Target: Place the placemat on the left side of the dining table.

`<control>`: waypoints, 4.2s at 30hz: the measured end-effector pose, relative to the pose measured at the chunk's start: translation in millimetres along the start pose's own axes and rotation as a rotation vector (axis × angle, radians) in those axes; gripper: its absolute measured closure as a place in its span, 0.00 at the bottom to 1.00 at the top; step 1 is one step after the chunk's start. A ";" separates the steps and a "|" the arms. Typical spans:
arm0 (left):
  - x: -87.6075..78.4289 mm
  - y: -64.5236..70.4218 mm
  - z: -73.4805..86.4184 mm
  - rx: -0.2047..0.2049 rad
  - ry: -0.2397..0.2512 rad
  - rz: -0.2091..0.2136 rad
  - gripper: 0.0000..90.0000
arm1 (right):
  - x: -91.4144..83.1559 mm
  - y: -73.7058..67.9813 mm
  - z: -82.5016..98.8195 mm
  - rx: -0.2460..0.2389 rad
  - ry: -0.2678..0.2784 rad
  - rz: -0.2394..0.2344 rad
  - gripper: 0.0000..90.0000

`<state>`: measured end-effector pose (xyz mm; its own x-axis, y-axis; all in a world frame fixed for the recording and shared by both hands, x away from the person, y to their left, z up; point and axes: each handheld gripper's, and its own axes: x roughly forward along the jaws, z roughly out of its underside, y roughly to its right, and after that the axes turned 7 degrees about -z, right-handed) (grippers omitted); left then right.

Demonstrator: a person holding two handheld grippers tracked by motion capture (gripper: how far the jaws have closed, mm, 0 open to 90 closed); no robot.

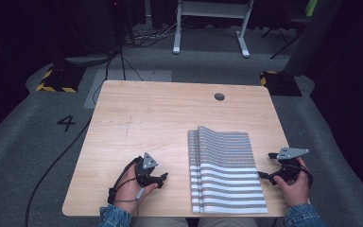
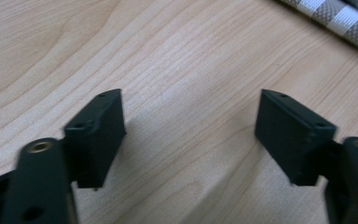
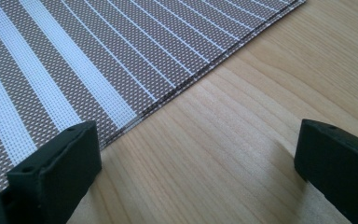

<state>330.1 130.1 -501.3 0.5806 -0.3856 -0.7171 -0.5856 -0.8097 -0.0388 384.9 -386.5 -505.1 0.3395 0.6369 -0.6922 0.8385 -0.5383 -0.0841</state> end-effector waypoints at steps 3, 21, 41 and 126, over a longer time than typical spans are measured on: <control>-4.2 -5.6 -4.2 -0.050 -0.009 0.040 0.40 | 0.7 -0.4 -0.1 0.004 0.005 0.007 0.01; -10.1 26.0 -62.6 0.020 0.113 0.191 0.40 | 1.0 -1.8 -0.9 0.015 0.001 0.021 0.01; 20.4 70.5 -93.2 0.020 0.089 0.325 0.42 | 1.6 -1.6 -1.2 0.015 0.002 0.022 0.01; -88.7 -31.3 -64.7 0.192 0.169 0.167 0.98 | 2.4 -2.2 -1.5 0.021 0.003 0.028 0.00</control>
<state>333.6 161.1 -391.4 0.5441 -0.5875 -0.5989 -0.7676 -0.6368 -0.0726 384.6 -383.0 -505.5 0.3639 0.6234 -0.6921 0.8195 -0.5675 -0.0802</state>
